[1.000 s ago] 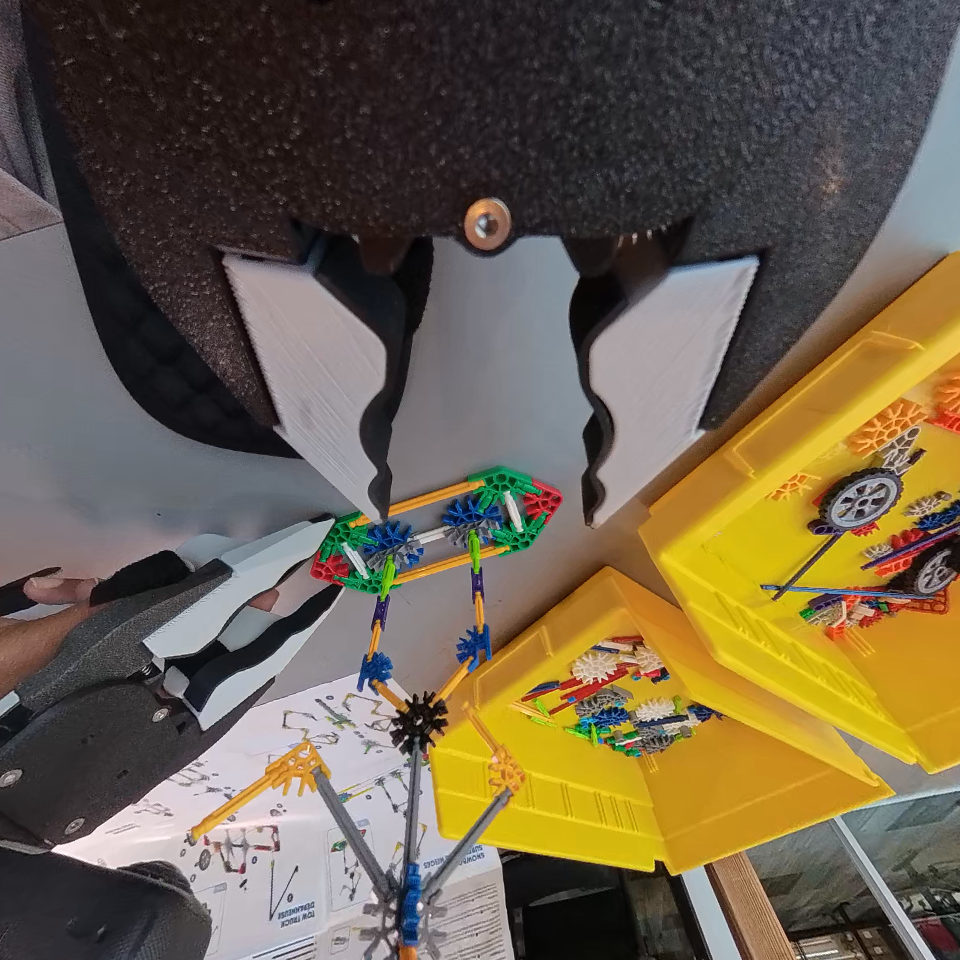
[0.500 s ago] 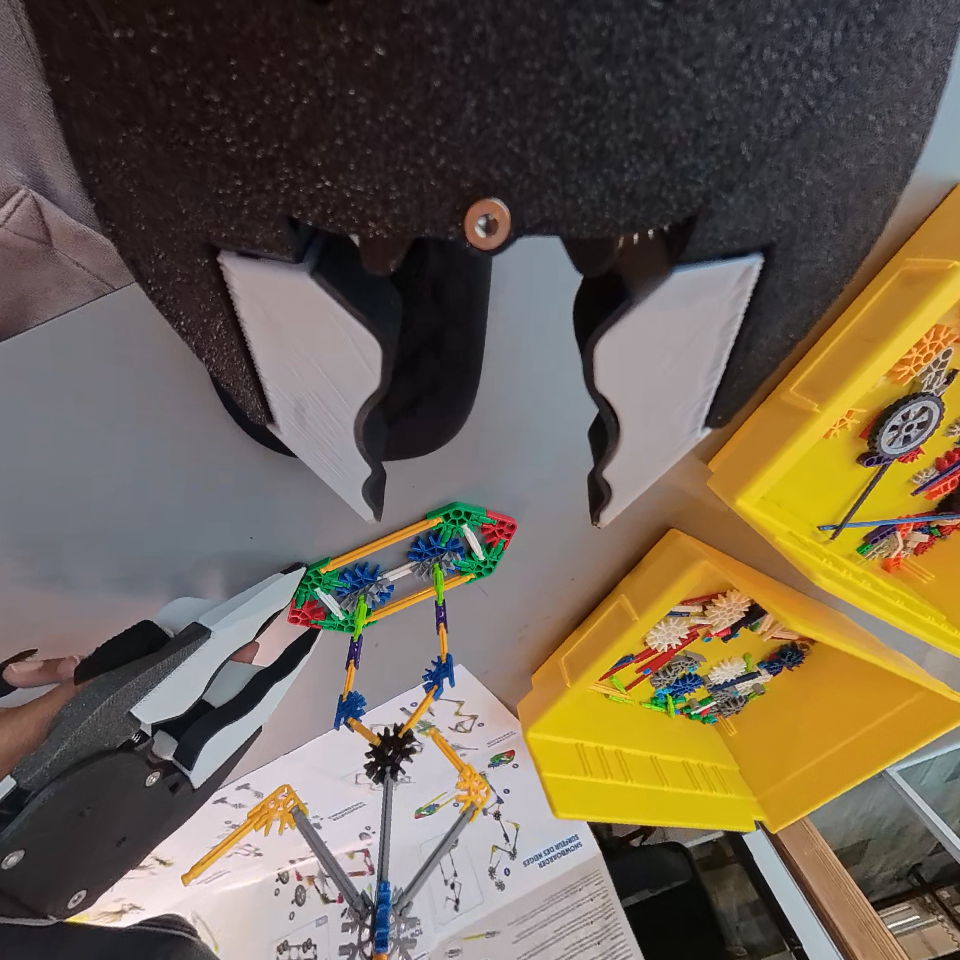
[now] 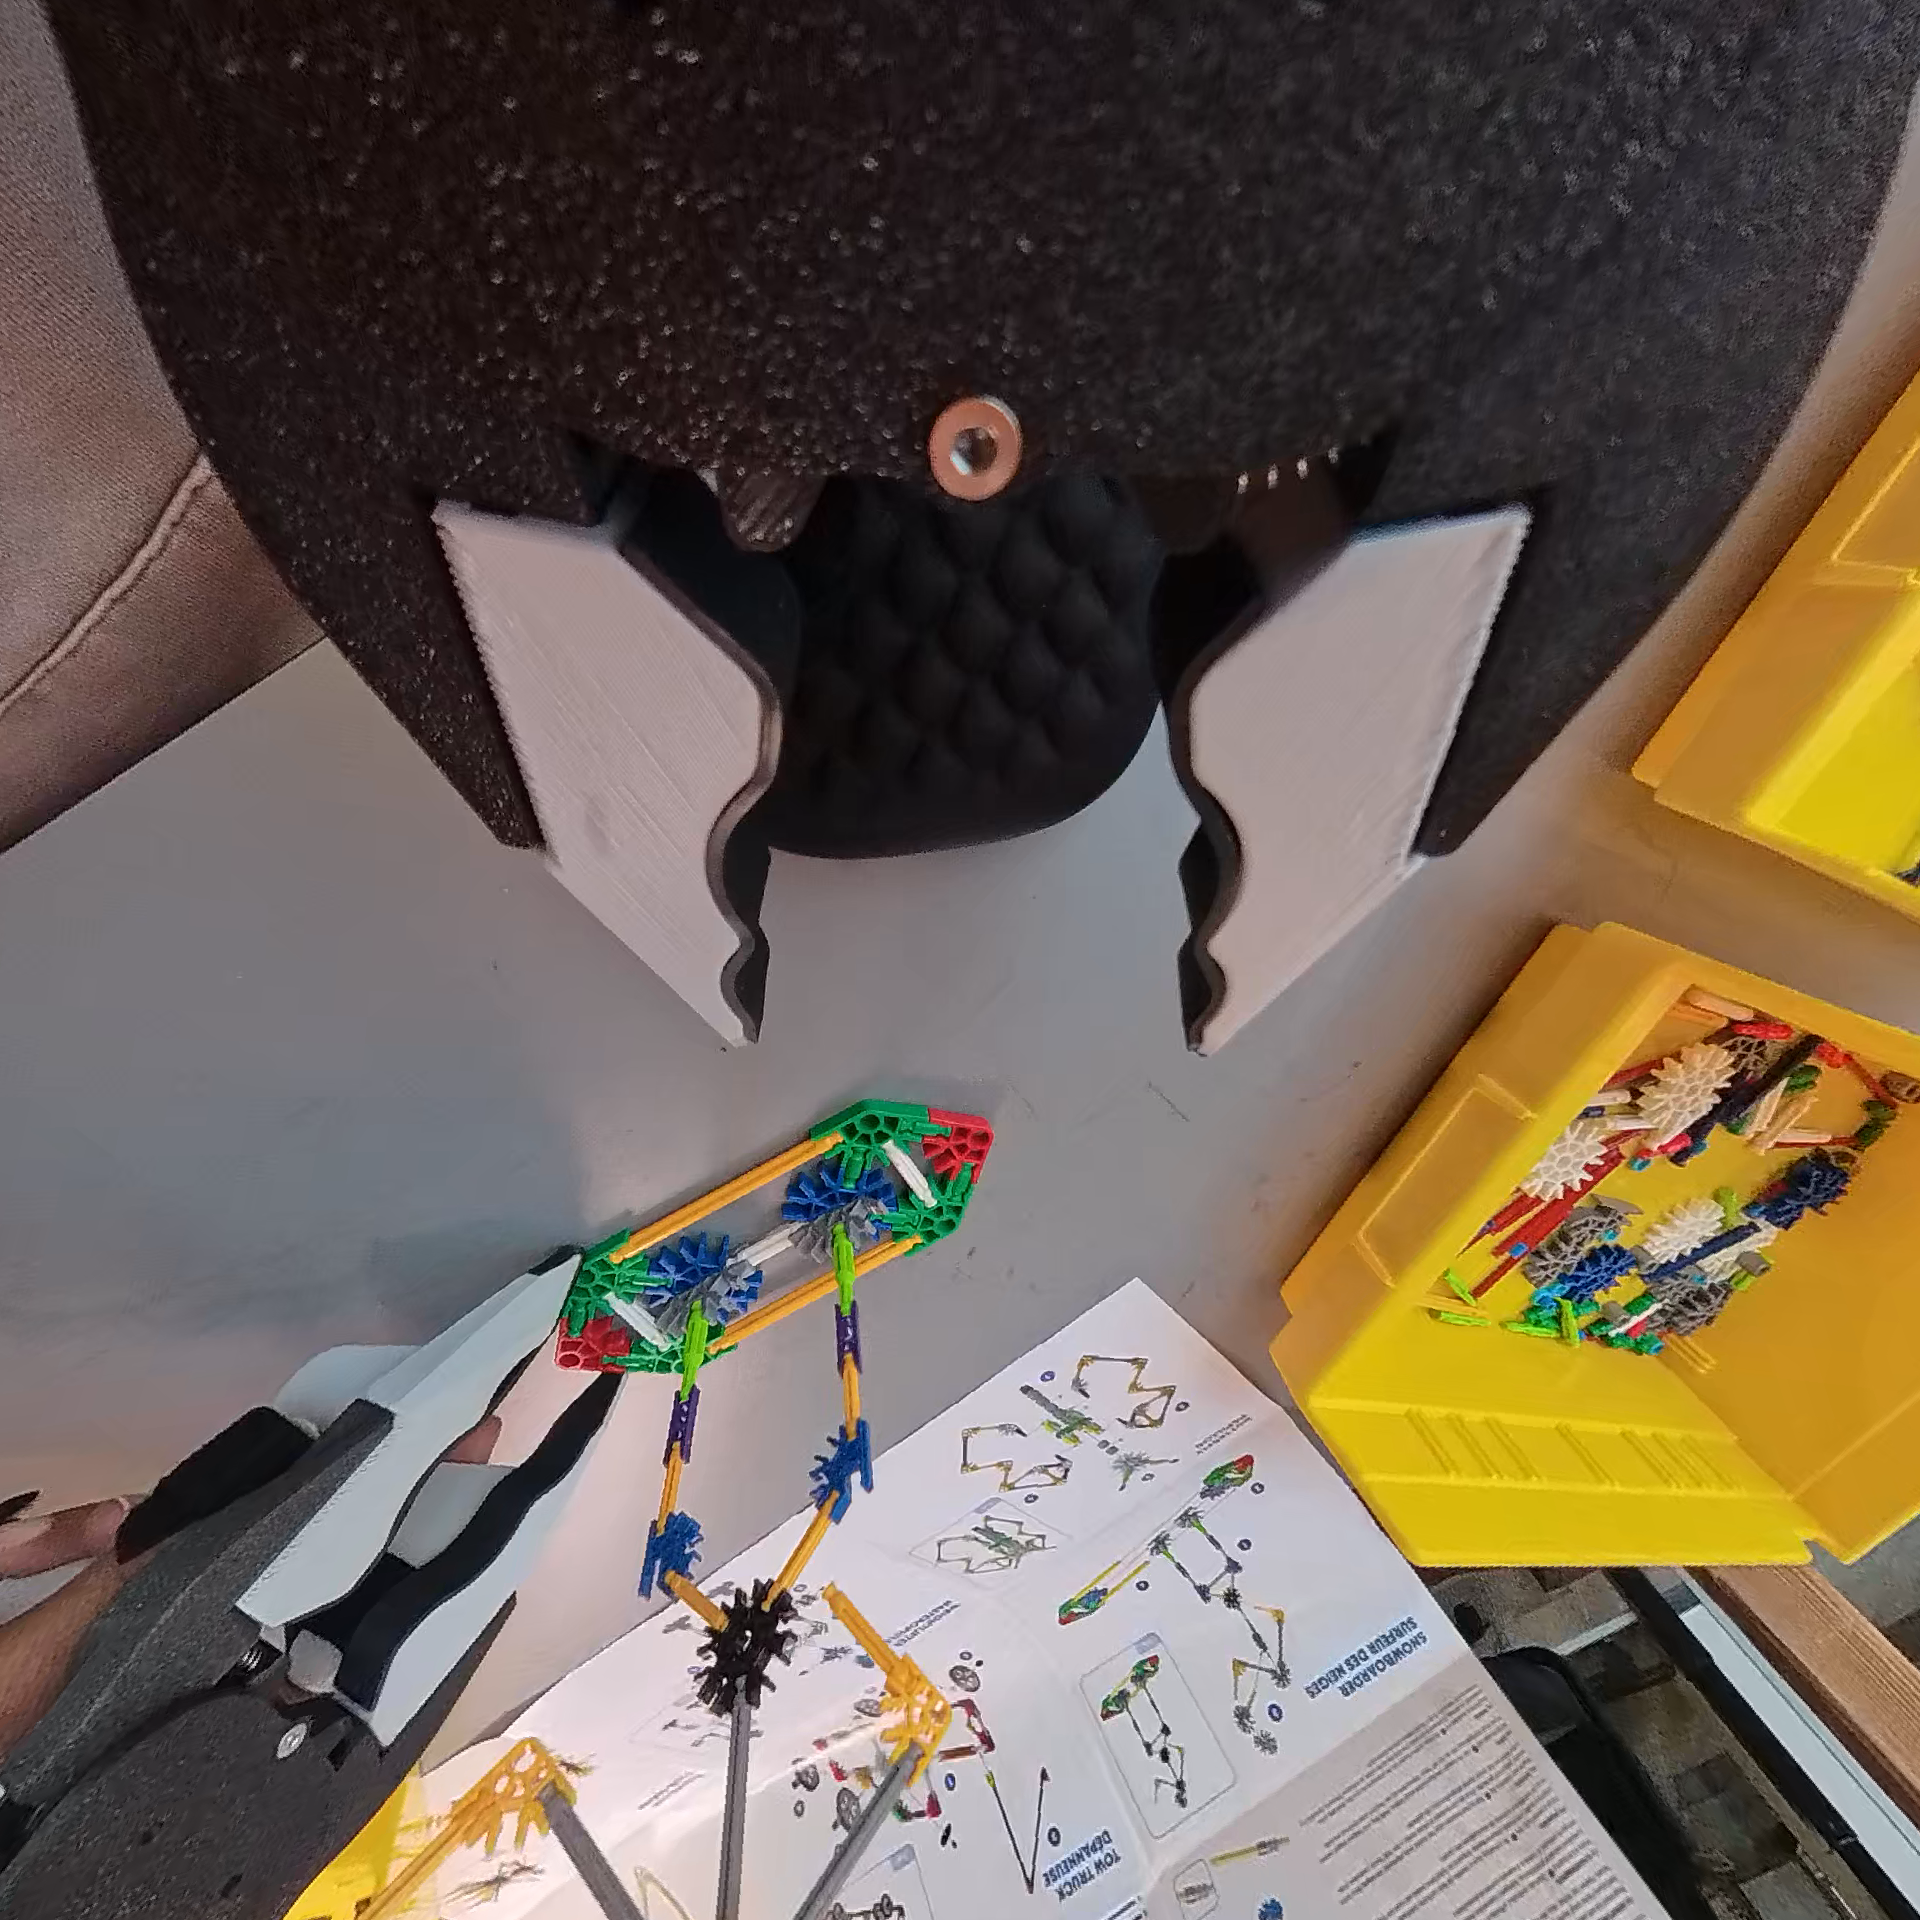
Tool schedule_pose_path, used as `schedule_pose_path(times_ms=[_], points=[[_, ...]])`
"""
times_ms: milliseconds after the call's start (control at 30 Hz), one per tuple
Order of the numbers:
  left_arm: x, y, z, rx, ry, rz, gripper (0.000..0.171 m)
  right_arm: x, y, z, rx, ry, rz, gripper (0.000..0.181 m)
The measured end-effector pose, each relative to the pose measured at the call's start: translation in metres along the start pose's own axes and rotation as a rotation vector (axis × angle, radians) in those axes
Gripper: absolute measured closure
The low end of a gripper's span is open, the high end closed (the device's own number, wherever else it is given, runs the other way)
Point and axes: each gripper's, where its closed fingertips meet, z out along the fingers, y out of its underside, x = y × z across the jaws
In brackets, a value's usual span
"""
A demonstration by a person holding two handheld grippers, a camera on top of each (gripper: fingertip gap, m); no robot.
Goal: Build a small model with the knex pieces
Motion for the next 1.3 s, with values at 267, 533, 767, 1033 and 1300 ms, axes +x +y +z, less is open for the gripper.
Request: schedule_pose_path(times_ms=[267, 533, 767, 1033, 1300], points=[[0.026, -0.003, 0.014, -0.013, 0.063, 0.015, 0.092, 0.018, 0.042, -0.028, -0.017, 0.007, 0.008, 0.133], [0.048, -0.009, 0.023, -0.015, 0.128, 0.03, 0.092, 0.028, 0.067, -0.054, 0.021, 0.022, -0.003, 0.132], [0.062, -0.017, 0.028, 0.047, 0.237, -0.036, 0.093, 0.015, 0.041, -0.087, 0.307, 0.079, 0.016, 0.128], [0.07, -0.04, 0.035, 0.148, 0.295, -0.085, 0.098, -0.031, 0.009, -0.144, 0.574, 0.245, 0.079, 0.13], [0.06, -0.047, 0.087, 0.024, 0.438, -0.001, 0.119, -0.025, -0.043, -0.128, 0.581, 0.242, -0.012, 0.141]])
